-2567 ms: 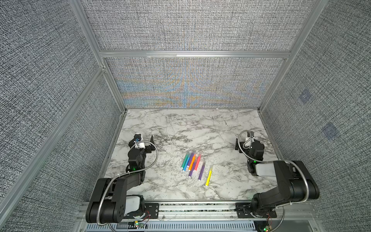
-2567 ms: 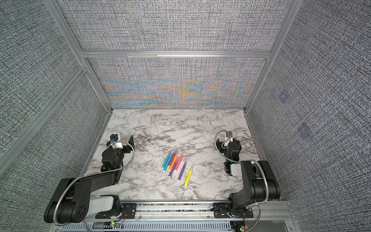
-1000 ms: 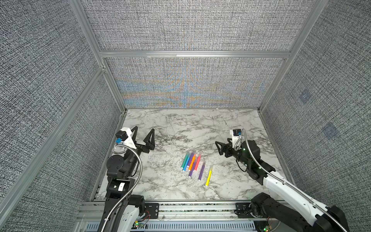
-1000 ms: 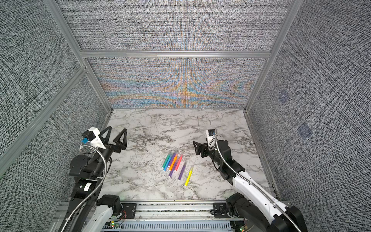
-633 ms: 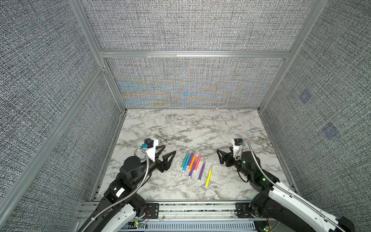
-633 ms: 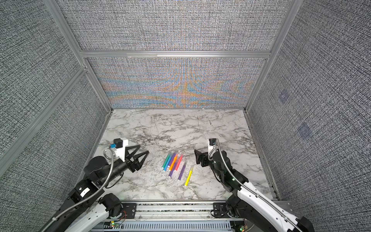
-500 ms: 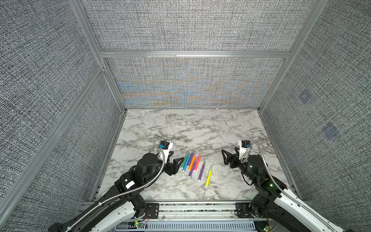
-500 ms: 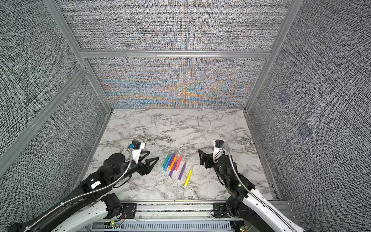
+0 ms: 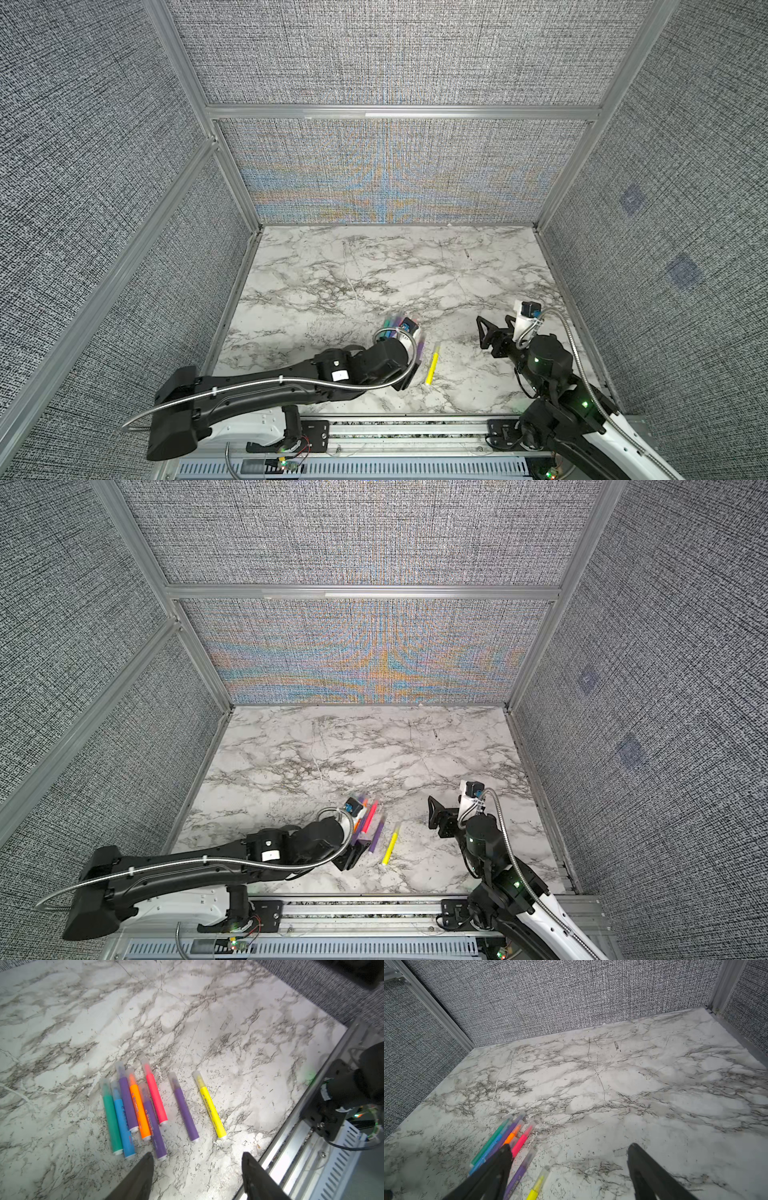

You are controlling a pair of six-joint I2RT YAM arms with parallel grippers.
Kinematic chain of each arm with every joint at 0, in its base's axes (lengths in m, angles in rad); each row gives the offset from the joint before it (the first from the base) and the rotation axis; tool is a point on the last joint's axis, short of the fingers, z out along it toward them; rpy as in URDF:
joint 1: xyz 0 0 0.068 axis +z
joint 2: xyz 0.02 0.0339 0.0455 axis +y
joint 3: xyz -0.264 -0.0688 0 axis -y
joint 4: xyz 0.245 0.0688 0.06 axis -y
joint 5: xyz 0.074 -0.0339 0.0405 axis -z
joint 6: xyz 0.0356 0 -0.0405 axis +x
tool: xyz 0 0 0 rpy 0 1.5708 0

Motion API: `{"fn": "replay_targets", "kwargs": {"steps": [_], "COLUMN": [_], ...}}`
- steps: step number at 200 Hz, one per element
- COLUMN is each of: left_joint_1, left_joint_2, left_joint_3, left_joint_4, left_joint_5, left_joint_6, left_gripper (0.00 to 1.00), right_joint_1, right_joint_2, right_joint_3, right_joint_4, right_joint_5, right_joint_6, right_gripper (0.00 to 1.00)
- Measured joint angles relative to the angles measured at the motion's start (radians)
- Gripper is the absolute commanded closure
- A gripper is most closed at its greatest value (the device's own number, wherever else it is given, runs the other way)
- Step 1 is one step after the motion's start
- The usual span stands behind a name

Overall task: Remove pen caps from pens
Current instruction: Pick up the pen from the bottom-center of the table.

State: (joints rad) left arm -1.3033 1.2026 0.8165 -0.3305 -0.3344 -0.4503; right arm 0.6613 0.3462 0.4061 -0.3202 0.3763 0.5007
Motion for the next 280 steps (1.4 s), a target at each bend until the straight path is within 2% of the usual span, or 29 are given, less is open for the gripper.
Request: {"fn": "replay_targets", "kwargs": {"steps": [55,87,185,255,280], "left_joint_1": [-0.067,-0.064,-0.015,0.003,0.01], "left_joint_2": [0.298,0.397,0.568,0.638,0.644], "left_joint_3": [0.144,0.193,0.216,0.232,0.23], "left_joint_4": [0.014,0.024,0.08,0.109,0.13], "left_joint_5": [-0.008,0.003,0.111,0.157,0.154], "left_joint_6": [-0.037,-0.051,-0.066,-0.074,-0.081], "left_gripper": [0.35,0.37,0.51,0.52,0.57], "right_joint_1": [0.0,0.0,0.0,0.0,0.0], "right_joint_2": [-0.052,-0.057,-0.087,-0.095,-0.095], "right_joint_3": [-0.008,-0.021,-0.06,-0.068,-0.072], "right_joint_4": [-0.029,-0.031,-0.024,-0.023,-0.021], "right_joint_5": [-0.008,-0.011,-0.014,-0.011,-0.011], "right_joint_6": [0.0,0.0,0.003,0.003,0.003], "right_gripper": [0.1,0.1,0.1,0.1,0.1]}}
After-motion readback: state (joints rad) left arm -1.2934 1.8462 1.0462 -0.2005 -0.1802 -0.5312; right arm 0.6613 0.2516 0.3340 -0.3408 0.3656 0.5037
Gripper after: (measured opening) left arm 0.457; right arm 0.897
